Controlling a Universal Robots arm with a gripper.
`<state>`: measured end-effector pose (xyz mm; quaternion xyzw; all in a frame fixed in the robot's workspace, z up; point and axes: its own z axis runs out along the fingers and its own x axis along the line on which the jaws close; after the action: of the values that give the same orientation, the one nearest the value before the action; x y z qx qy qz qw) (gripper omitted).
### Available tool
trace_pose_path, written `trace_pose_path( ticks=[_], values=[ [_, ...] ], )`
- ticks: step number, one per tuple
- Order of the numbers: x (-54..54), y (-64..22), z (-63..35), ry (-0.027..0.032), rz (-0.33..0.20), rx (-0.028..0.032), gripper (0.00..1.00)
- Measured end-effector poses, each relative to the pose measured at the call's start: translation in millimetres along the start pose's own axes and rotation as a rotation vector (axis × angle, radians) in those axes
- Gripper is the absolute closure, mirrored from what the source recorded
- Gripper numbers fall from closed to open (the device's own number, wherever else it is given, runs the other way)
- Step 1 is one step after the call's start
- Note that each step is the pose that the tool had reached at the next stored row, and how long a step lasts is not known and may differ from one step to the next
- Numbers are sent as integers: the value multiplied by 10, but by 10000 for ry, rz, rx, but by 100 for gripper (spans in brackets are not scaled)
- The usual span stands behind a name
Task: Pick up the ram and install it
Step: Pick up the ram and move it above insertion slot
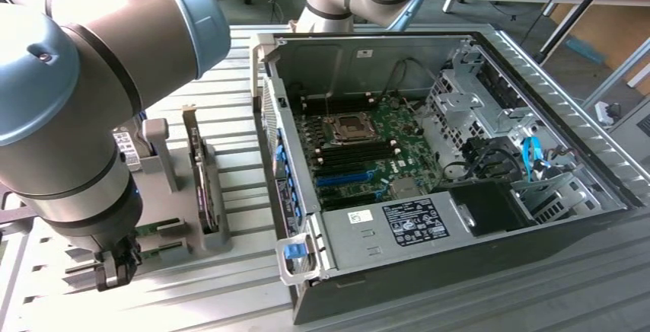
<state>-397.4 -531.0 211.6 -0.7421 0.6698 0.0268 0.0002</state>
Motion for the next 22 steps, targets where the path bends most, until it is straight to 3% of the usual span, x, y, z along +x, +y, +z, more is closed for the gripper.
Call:
trace_pose_path(
  ticks=[5, 6, 7, 18, 22],
  values=[
    [0, 0, 0, -1, 1, 0, 79],
    [0, 0, 0, 0, 1, 0, 87],
    [0, 0, 0, 0, 1, 0, 88],
    [0, 0, -1, 0, 0, 1, 88],
    [-4, 3, -99, 1, 0, 0, 88]
  ],
)
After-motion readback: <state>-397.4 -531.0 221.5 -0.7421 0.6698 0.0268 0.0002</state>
